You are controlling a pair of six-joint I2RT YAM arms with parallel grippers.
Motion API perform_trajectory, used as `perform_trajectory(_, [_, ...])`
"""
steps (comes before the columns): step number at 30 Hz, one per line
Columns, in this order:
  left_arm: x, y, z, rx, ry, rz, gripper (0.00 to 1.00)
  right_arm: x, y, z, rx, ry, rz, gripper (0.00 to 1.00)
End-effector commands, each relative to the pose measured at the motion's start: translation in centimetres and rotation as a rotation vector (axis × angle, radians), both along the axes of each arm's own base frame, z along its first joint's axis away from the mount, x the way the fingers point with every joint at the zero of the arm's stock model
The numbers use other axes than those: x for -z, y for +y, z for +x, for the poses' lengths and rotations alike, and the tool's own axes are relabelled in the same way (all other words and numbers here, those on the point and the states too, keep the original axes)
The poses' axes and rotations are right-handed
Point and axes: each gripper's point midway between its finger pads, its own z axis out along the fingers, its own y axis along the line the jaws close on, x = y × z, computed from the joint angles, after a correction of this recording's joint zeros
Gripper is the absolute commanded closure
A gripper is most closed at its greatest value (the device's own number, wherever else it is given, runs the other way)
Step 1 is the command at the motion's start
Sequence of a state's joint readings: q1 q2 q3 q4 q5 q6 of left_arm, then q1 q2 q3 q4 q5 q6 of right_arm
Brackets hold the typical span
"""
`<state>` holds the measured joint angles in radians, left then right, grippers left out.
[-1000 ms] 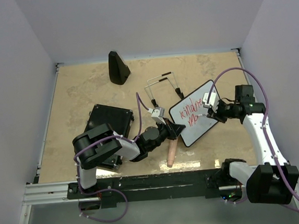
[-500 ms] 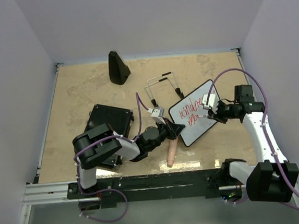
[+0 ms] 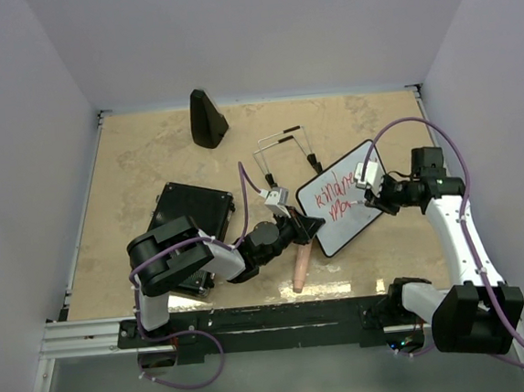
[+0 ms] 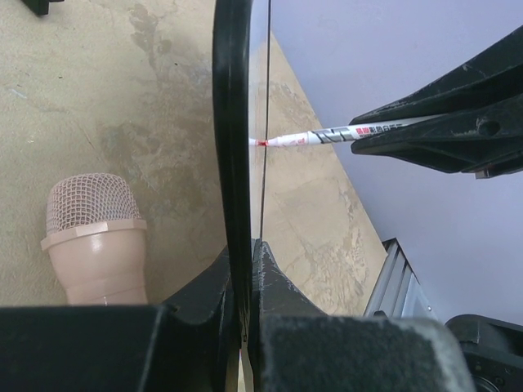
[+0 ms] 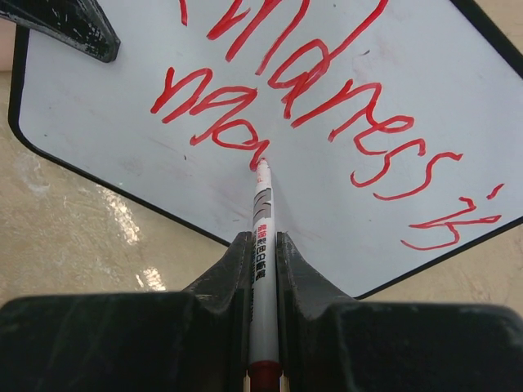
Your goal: Write a sentence on the whiteboard
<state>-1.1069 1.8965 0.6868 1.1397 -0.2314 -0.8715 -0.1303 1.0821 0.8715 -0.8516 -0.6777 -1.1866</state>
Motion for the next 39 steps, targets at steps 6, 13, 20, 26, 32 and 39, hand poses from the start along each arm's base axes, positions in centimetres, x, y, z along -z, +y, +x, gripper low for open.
perform_trajectory(6, [-1.5,-0.8,-1.0,0.053,-0.059,-0.032,1.0,-2.9,-1.1,1.6,0.051,-0.093,0.019,1.0])
perform_trajectory(13, [-1.5,-0.6,-1.0,0.05,-0.061,-0.031,1.0,-2.3,-1.1,1.6,0.044,-0.08,0.03,1.0])
perform_trajectory(20, [-1.4,-0.7,-1.0,0.053,-0.059,-0.031,1.0,-1.8,-1.3,1.7,0.05,-0.085,0.03,1.0])
perform_trajectory(26, [-1.5,-0.7,-1.0,0.052,-0.058,-0.033,1.0,-1.5,-1.2,1.6,0.041,-0.075,0.042,1.0])
perform_trajectory(32, [-1.4,-0.9,-1.0,0.056,-0.058,-0.032,1.0,-1.1,-1.4,1.6,0.045,-0.075,0.031,1.0])
perform_trajectory(39, [-1.4,-0.9,-0.9,0.054,-0.057,-0.028,1.0,-0.9,-1.2,1.7,0.031,-0.078,0.04,1.0])
